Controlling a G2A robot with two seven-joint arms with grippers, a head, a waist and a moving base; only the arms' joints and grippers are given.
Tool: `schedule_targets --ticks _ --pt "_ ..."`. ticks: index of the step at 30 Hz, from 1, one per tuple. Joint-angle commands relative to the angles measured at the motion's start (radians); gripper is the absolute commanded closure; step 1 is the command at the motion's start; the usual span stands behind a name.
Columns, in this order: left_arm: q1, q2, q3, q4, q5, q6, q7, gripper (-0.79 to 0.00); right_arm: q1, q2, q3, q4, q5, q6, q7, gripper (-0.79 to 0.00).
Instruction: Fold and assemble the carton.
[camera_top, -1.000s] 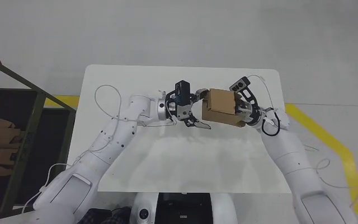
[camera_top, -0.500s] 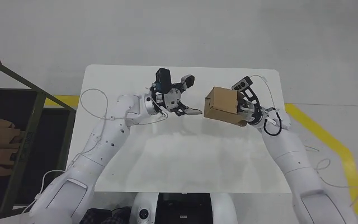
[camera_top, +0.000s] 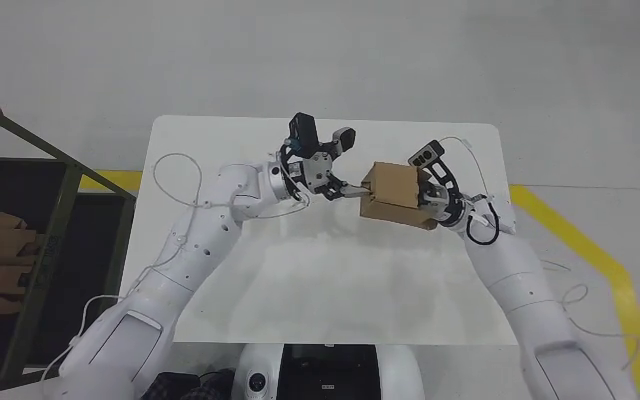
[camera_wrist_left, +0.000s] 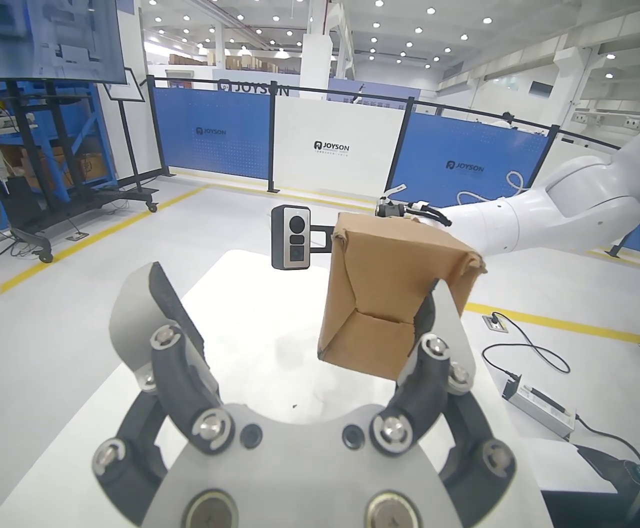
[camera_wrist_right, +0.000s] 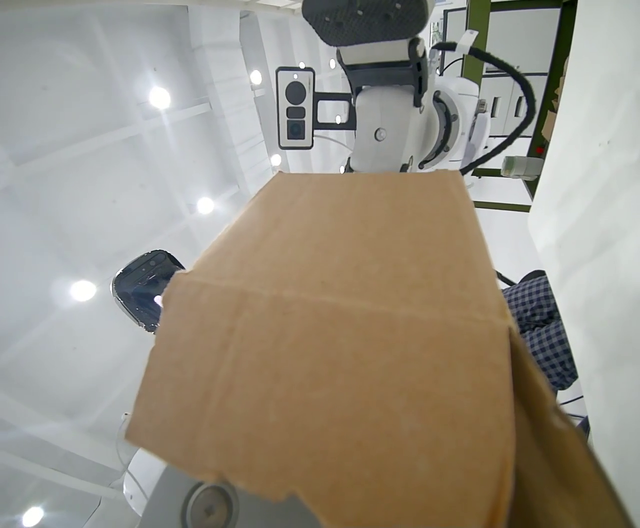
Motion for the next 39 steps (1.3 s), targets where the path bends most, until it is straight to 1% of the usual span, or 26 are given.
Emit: schedule_targets --ticks 1,15,27,32,39 --pt "-0.003 -0.002 0.005 0.003 -0.002 -0.003 -0.003 -0.785 0.0 -0.001 -0.001 0.0 -0.004 0.0 -0.001 0.0" --pt "-0.016 -0.013 0.017 0.02 -0.008 -0.016 -0.024 -0.785 0.005 -0.007 -0.008 0.013 -0.039 0.002 -0.006 0.0" --pt "-0.011 -0.016 0.015 0.019 -0.009 -0.024 -0.036 -0.785 0.001 -0.014 -0.021 0.008 -0.058 -0.002 -0.017 0.0" --pt "-0.003 -0.014 -0.004 0.02 -0.015 -0.021 -0.028 -0.785 0.007 -0.012 0.006 0.027 -0.031 -0.001 -0.014 0.0" --pt "0.021 -0.009 -0.031 0.019 -0.017 -0.019 -0.015 -0.785 0.012 -0.006 0.037 0.041 -0.031 -0.007 -0.016 0.0"
